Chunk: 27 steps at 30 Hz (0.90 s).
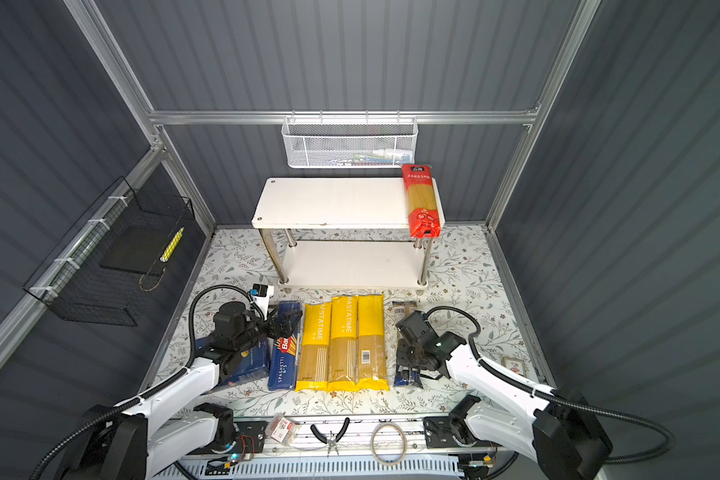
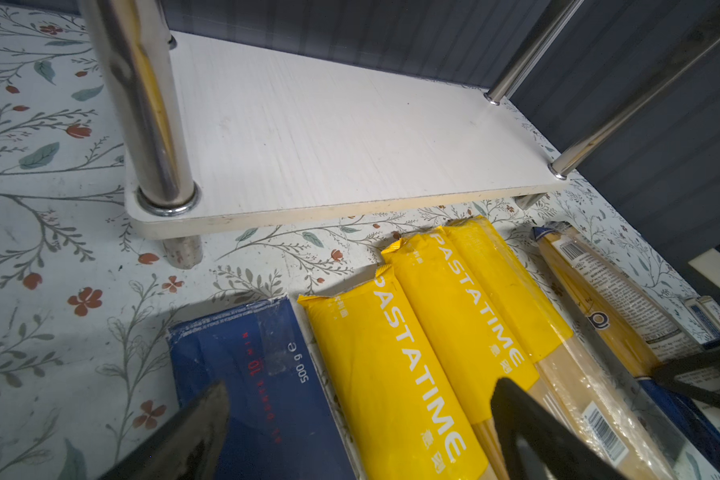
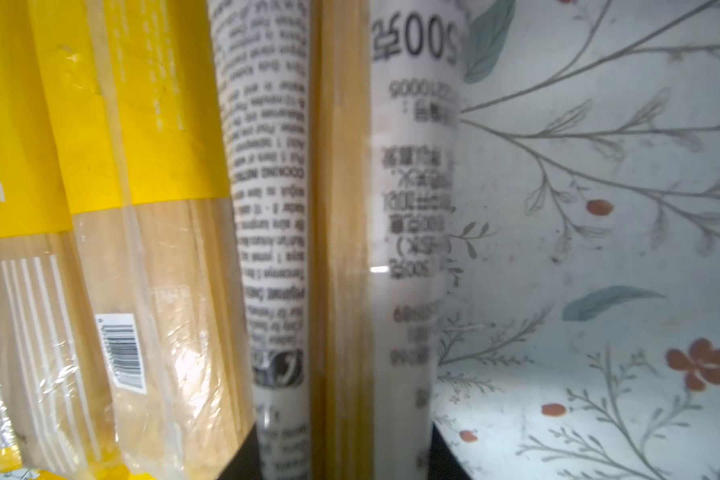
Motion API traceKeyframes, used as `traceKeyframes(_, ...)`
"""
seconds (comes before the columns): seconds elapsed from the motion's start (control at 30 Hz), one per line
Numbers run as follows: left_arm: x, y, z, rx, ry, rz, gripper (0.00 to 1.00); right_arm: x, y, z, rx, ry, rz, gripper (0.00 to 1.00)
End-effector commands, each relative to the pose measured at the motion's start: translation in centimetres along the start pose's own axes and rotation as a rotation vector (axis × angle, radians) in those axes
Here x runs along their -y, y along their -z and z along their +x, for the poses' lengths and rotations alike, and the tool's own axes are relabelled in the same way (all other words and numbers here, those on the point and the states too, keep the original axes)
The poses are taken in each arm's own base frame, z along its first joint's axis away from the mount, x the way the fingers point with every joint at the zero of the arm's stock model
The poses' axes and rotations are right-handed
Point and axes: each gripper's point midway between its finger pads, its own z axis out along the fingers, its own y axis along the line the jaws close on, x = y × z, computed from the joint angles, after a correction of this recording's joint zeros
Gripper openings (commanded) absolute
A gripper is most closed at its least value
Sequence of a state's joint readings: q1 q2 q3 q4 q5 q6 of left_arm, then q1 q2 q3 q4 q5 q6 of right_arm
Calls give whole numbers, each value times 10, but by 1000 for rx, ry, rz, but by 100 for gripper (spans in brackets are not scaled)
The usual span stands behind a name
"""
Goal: Place and organize the pasta boxes and bags onto the shelf
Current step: 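Lift the clear-wrapped spaghetti bag upright with the right gripper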
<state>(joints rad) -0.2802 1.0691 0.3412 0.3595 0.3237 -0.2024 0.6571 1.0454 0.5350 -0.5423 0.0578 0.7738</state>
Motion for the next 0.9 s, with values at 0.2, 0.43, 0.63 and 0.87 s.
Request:
traceKeyframes(0.2, 4, -2, 0, -8, -1, 27, 99, -23, 39, -26, 111, 27, -107, 10)
traceKeyframes(0.43, 3, -1, 1, -8, -2, 19, 99, -39, 62, -28, 152, 60, -202, 10)
traceKeyframes(0.63, 4, 0, 0, -7, -5, 18, 99, -54, 82, -26, 150, 100, -259, 11)
traceKeyframes(0.87, 2, -2, 1, -5, 1, 13, 99, -89, 115, -27, 181, 148, -370, 11)
